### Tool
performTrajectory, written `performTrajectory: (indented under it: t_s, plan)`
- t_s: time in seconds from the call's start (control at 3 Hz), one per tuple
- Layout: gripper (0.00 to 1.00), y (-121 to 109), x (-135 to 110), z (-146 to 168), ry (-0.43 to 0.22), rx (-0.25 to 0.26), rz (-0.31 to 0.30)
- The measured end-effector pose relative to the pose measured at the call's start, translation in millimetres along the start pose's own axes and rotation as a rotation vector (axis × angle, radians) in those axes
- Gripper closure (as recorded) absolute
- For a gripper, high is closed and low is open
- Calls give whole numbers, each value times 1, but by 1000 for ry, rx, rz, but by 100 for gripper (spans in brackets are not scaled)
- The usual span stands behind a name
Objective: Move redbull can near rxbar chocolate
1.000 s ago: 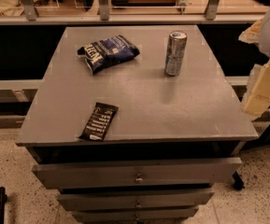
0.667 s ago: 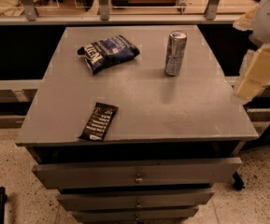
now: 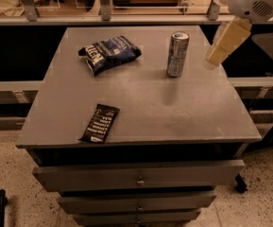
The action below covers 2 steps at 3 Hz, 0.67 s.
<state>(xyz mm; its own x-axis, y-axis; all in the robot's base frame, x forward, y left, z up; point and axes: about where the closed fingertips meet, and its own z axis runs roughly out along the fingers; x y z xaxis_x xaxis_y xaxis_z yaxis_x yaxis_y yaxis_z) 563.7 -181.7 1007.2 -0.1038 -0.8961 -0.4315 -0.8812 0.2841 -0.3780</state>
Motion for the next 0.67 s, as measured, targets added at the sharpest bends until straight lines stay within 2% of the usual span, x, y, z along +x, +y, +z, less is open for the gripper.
performTrajectory:
  t_s: [0.33, 0.67]
  plan:
    - [0, -27, -6, 26, -71, 4, 39]
    - [0, -44, -9, 61, -130, -8, 87]
